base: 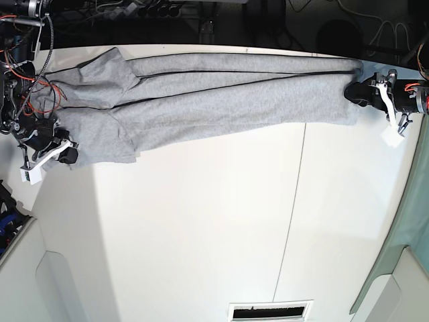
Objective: Layout the t-shirt on the table in an organized manner, then fold the t-shirt properly
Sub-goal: 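Lift the opposite edge and fold it over onto the first fold, then regrasp the folded strip ends with both grippers and straighten it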
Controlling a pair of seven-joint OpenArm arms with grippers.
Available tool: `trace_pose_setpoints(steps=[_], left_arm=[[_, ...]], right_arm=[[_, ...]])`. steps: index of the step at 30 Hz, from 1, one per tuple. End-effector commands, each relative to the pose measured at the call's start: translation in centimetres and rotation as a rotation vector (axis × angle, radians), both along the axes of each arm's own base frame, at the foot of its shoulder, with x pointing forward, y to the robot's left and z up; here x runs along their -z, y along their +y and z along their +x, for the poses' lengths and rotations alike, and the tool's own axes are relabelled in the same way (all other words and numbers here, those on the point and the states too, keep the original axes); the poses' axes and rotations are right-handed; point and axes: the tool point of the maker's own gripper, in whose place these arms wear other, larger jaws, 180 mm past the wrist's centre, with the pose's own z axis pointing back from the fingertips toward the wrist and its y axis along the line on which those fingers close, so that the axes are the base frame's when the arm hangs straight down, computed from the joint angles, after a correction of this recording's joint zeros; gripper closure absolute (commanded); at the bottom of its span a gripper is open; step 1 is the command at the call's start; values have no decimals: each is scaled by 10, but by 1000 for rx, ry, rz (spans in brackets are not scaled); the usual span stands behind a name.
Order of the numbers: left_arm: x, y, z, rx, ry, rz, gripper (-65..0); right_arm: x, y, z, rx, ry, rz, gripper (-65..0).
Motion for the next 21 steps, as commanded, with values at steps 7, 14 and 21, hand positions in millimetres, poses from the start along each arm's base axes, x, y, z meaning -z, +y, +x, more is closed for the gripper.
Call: trace_pose_setpoints(steps=[7,14,21], left_arm=[[-8,12,8,19,-32,45,-196],[-7,12,8,20,-31,46,-196],[-7,12,8,21,-30,47,-196]], right_arm=[[-52,-20,18,27,-111,-16,0],[-56,-21,-12,15,-106,-20,0],[-34,-18,-42,16,-43,-7,0]])
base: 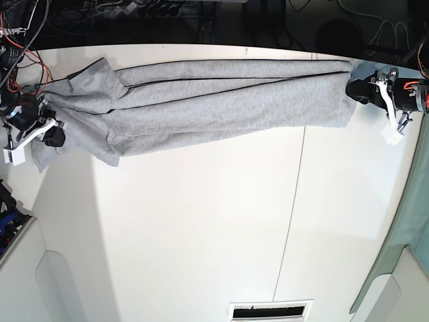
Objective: Layout the t-shirt on the table in an organized manner, then fold the t-shirt properly
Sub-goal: 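Regrasp the folded strip ends with both grippers and straighten it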
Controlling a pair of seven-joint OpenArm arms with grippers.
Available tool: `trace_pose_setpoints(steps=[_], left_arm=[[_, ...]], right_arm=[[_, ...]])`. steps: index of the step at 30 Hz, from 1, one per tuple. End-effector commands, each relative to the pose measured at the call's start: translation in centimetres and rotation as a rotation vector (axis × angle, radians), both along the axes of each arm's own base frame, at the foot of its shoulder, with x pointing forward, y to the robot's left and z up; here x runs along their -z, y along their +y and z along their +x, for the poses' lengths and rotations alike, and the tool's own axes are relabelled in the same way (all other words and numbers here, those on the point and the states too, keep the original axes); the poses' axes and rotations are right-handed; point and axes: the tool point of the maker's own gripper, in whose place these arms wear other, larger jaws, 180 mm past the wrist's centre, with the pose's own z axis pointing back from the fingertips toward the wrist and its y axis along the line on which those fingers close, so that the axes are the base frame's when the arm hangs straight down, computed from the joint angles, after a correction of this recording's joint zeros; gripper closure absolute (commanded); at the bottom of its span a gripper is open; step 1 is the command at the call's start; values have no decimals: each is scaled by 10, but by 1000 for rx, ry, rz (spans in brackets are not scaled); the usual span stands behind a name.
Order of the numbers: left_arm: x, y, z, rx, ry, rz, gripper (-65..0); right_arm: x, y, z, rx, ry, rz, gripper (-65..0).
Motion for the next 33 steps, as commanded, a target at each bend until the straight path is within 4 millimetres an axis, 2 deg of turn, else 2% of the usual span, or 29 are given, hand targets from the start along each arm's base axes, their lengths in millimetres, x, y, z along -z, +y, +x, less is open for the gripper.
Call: trace_pose_setpoints(steps=[1,3,5,7,10,12,17,21,24,28,29,30,33], left_arm=[[-11,7,11,4,-39,10,-196],[-10,8,10,7,-37,16,-202],[-10,8,9,8,-34,19,-267],[-10,8,9,8,-35,19,-330],[-11,9,12,-1,-50,15,-334],[-14,11,16,-13,-65,14,-334],[-37,26,35,-96,-132,-15,-334],[-53,29,37,-154,-148,-90,-334],[-45,21,27,-169,-123,-125,-334],[-23,-2,17,-178,-100,-151,-334],[-17,-6,15,-177,-99,-142,-334],[-11,-9,15,-178,-105,-130,-334],[6,-8,15,-208,-106,-56,-334]], right_arm=[[-12,-8,7,6,-45,-12,0],[-9,-8,3,9,-41,-12,0],[-7,-8,-1,12,-38,-13,-15],[-6,-8,-3,15,-39,-12,-106],[-7,-9,-1,17,-46,-16,-268],[-9,-11,1,19,-53,-18,-310],[-23,-24,6,53,-95,-32,-310],[-45,-38,10,95,-152,-25,-310],[-60,-37,14,102,-191,10,-310],[-62,-32,16,88,-201,11,-307],[-61,-30,15,80,-198,13,-280],[-58,-28,14,72,-189,12,-223],[-48,-20,11,56,-158,5,0]])
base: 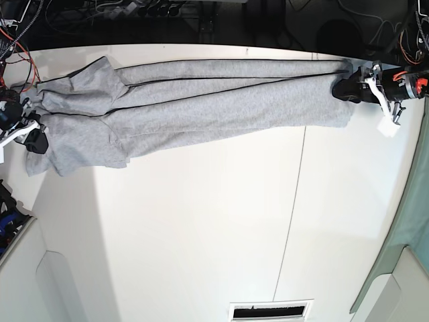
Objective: Layout the t-shirt on the table in an organized manner, then fold the t-shirt properly
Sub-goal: 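Regrasp the folded strip ends with both grippers and straighten it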
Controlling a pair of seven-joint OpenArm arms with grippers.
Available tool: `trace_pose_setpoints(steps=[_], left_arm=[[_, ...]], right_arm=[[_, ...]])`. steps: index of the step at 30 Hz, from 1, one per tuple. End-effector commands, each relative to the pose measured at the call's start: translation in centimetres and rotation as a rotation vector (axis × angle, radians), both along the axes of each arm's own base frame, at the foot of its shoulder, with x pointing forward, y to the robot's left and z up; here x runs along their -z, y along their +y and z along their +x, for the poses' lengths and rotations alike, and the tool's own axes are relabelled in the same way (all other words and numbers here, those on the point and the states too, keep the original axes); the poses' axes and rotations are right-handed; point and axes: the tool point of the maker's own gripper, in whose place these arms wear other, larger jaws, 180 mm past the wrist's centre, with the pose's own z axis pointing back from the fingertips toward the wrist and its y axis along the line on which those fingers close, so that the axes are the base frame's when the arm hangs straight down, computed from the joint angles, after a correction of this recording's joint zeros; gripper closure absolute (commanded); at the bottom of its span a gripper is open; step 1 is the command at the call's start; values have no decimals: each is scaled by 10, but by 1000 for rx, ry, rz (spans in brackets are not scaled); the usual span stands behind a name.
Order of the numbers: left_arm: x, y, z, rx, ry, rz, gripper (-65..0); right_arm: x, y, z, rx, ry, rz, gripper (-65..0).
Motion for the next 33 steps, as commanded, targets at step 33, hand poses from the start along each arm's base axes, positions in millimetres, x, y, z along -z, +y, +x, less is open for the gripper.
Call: trace_pose_setpoints(steps=[33], left_arm=[[-22,54,29,-184,-121,103,-334]], right_arm=[[54,33,-15,-101,130,-2,0]])
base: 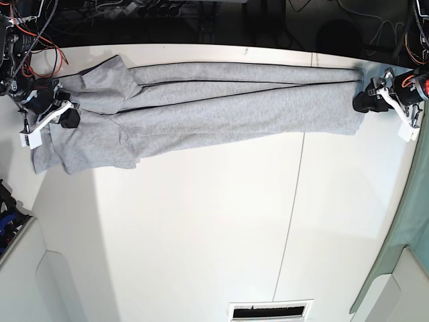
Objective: Layout the t-shirt on the table in an organized manner, then fold the t-shirt properly
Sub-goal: 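Regrasp the folded strip ends with both grippers and straighten it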
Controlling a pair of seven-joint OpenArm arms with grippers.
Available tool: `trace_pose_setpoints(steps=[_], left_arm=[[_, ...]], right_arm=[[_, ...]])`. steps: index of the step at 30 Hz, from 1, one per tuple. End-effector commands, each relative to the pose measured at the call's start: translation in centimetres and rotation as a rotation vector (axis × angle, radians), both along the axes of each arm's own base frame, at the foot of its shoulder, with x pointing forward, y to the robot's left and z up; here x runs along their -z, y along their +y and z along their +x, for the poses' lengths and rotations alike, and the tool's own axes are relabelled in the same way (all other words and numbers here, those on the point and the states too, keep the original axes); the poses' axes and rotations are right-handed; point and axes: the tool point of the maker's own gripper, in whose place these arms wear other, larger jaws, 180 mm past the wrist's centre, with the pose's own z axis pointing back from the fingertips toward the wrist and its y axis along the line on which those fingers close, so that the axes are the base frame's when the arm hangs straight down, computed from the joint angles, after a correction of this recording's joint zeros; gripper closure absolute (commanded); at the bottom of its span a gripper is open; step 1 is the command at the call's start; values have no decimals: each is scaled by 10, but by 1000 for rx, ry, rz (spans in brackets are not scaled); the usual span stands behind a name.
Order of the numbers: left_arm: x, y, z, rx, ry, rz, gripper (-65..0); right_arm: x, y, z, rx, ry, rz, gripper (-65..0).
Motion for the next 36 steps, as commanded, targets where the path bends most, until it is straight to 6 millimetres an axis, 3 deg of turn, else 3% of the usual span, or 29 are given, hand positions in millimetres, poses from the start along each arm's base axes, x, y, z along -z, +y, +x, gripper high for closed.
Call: trace_pose_setpoints(steps=[1,7,20,22,25,26,29,36], left_arm=[[-10,9,9,0,-37,28,-334],[-3,13,7,-9,-21,72,-334],[12,-30,-3,76,27,-24,-329],[16,-39,-7,102,43,-31,-277],[20,-51,-10,142,50,-43,-22],[18,-54,-10,166,33,-51,0],[6,-57,0,193,-44,-76,0],[-25,-26,24,136,-108,-12,0]], right_arm=[[-12,-7,10,-2,-46,-11,0],[-12,-7,10,-2,-46,-11,0],[-12,-6,11,-1,-48,-8,0],[-12,-6,11,-1,-48,-8,0],[-13,-6,11,1,-50,-2,0],[-13,-5,11,2,-51,1,0],[-15,-4,13,8,-61,19,0],[-29,3,25,31,-116,90,0]])
